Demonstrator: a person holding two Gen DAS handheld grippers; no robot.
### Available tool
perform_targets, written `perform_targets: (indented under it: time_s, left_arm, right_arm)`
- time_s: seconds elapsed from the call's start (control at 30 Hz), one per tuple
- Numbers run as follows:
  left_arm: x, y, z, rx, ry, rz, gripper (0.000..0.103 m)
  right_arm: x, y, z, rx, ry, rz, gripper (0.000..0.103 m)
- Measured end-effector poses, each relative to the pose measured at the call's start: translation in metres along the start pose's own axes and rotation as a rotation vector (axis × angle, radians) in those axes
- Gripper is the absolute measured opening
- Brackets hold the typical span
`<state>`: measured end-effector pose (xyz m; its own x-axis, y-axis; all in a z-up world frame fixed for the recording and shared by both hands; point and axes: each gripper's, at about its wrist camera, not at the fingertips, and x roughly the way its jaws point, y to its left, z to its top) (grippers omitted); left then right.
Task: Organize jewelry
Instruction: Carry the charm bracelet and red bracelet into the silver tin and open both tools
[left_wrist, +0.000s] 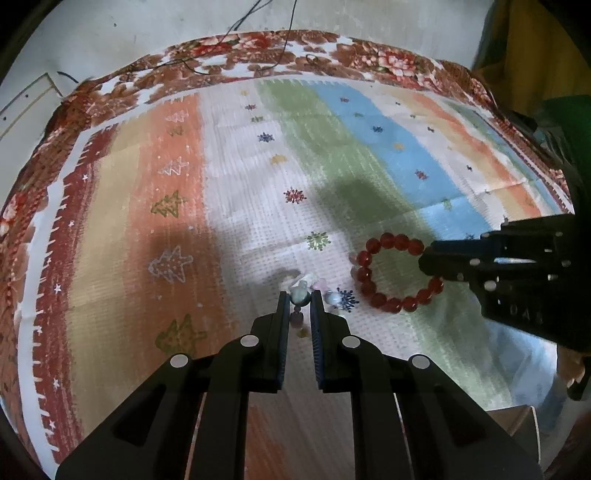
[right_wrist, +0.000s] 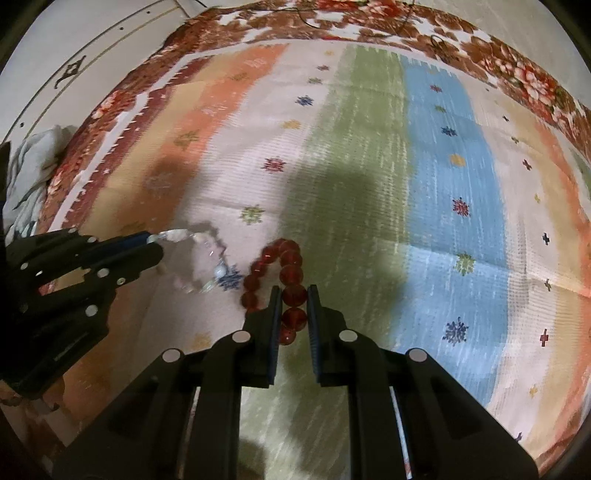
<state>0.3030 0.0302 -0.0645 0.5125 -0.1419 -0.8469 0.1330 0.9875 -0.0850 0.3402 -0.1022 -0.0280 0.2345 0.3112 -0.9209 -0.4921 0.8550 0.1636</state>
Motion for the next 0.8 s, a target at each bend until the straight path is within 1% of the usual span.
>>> perform_targets:
  time_s: [0.13,0.17,0.33,0.8]
  left_arm:
    - [-0.01,-0.002,-0.001,-0.005,-0.017,-0.007,0.011]
    - [-0.012,-0.003,-0.002,-0.005,-0.022,-0.006,0.011]
    - [-0.025,-0.008,-0.007,-0.001,-0.041,-0.001,0.011]
    - [-0.065,-0.022,-0.017,0.003,-0.098,-0.019,0.011]
  right_arm:
    - [-0.016,0.01,-0.003,-0.018,-0.038,-0.006,0.015]
    - [-0.02,0.012,-0.004,-0.017,-0.043,0.004,0.015]
    - [-0.032,0.018,-0.01,-0.027,-0.059,0.009,0.015]
    - [-0.065,0.023,-0.03,-0.014,-0.111,0.029,0.015]
